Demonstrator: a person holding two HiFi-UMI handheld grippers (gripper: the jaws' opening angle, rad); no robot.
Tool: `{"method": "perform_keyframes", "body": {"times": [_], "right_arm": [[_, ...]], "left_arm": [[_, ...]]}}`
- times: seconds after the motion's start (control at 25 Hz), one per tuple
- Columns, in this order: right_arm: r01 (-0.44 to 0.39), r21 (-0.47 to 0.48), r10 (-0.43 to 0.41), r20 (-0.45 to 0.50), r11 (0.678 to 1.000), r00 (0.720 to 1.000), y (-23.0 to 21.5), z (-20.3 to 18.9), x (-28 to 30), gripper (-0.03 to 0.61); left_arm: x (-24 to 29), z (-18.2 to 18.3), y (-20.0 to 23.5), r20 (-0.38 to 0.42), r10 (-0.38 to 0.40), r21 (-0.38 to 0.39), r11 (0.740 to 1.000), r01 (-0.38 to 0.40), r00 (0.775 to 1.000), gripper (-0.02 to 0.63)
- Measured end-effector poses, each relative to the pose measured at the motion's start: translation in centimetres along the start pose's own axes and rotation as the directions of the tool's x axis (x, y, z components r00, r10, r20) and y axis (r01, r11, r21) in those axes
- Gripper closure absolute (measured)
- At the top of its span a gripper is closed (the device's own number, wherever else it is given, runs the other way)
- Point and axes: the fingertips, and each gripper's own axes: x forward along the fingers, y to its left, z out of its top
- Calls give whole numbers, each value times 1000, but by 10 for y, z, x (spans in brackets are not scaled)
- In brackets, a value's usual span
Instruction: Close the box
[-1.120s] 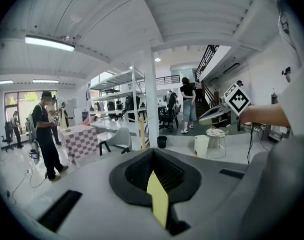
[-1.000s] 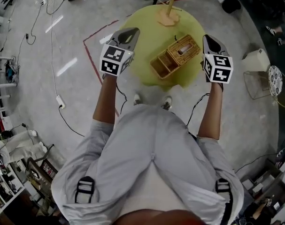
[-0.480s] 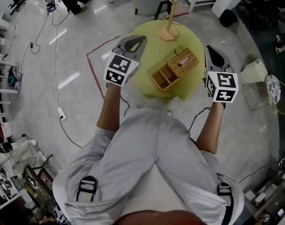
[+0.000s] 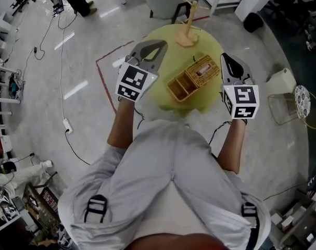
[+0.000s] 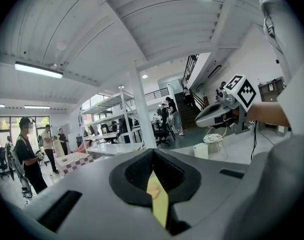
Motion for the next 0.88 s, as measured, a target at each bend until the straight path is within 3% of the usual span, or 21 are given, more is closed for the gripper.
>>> {"method": "perform_keyframes", "body": {"times": [0.88], "right_arm": [[-33, 0, 33, -12, 999, 999, 14, -6, 4, 555]], "left_arm": [[-5, -10, -5, -17, -21, -39, 999, 21, 1000, 586]]}}
